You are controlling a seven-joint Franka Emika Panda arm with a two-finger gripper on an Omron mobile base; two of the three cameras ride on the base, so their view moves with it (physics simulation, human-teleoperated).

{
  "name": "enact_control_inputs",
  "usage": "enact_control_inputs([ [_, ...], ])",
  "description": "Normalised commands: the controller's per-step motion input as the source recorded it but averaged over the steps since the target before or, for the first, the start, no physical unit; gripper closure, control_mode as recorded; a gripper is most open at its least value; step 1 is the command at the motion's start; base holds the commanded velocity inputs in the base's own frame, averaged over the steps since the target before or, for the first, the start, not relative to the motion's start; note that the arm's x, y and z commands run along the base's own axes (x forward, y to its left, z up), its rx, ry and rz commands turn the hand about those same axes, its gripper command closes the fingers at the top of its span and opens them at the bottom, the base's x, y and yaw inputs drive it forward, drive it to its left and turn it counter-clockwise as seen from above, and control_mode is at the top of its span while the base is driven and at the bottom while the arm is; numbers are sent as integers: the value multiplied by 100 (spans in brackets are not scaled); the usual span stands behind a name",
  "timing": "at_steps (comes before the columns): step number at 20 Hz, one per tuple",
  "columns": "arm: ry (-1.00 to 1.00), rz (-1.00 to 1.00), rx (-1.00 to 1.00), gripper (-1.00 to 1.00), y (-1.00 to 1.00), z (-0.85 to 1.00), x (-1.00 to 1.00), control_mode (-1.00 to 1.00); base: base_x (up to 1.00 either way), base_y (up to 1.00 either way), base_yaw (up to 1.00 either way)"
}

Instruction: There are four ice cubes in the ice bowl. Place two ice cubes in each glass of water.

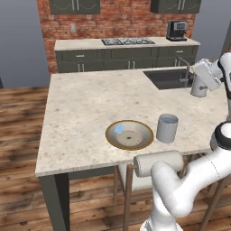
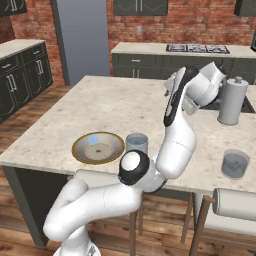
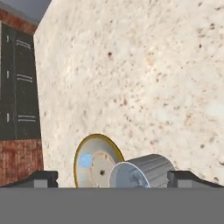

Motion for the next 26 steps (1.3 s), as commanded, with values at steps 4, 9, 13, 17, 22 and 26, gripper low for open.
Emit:
enact_control_inputs([
  [4,31,32,-27,-100,100,0,-86,-100,0,0,0],
  [9,14,29,-31,-100,100,0,-98,-100,0,0,0],
  [13,-4,10,-8,-100,27,0,-18,-100,0,0,0],
  [17,0,25,0,-100,89,-16,-23,-100,0,0,0],
  [22,0,29,0,-100,100,2,-15,-100,0,0,0],
  [26,0,31,-1,-100,100,16,-24,-100,0,0,0],
])
